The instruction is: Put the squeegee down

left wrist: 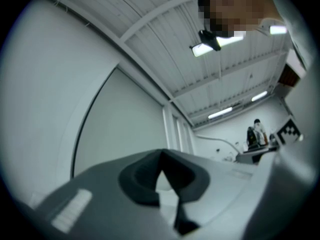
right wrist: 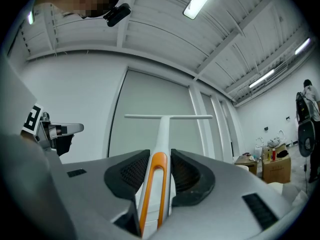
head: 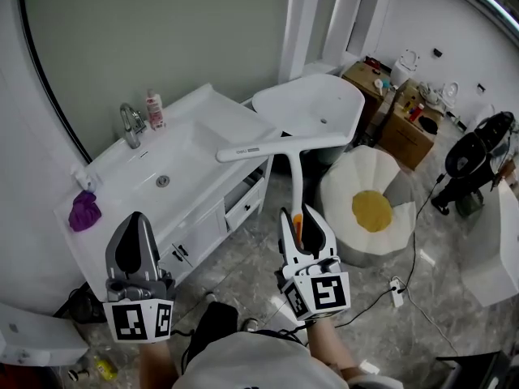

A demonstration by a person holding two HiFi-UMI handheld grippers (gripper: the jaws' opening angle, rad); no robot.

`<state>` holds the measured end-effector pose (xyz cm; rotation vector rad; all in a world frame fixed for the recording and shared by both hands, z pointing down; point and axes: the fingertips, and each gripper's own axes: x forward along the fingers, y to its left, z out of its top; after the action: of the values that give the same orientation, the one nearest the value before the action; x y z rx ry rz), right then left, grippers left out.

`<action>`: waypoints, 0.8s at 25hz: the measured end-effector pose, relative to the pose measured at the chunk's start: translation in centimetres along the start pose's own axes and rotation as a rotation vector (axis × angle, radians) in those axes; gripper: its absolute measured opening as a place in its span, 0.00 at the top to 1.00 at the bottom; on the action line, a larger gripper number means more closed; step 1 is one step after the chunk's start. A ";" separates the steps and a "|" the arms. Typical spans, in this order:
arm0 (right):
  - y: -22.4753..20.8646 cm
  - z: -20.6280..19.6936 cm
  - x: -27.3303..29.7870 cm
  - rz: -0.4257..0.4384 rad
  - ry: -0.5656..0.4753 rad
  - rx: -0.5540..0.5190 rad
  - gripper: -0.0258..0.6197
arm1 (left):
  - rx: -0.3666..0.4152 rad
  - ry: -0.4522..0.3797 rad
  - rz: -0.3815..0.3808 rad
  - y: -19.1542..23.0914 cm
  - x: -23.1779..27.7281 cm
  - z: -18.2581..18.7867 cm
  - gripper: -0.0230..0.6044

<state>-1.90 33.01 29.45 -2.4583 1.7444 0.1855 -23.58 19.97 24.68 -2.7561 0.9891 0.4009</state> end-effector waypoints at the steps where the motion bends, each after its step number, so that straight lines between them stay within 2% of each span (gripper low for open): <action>1: -0.2 -0.2 0.4 0.001 0.003 0.000 0.76 | 0.000 0.004 -0.003 0.0 0.4 -0.2 0.95; 9: -1.0 -1.5 5.8 -0.007 0.008 -0.005 0.76 | -0.013 0.003 -0.021 2.0 5.7 -2.7 0.95; 20: -1.7 -2.3 17.2 -0.044 -0.015 -0.016 0.76 | -0.022 -0.016 -0.067 7.4 16.2 -5.6 0.95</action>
<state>5.36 17.23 28.81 -2.4971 1.6881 0.2136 -15.22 3.26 24.25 -2.7922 0.8915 0.4257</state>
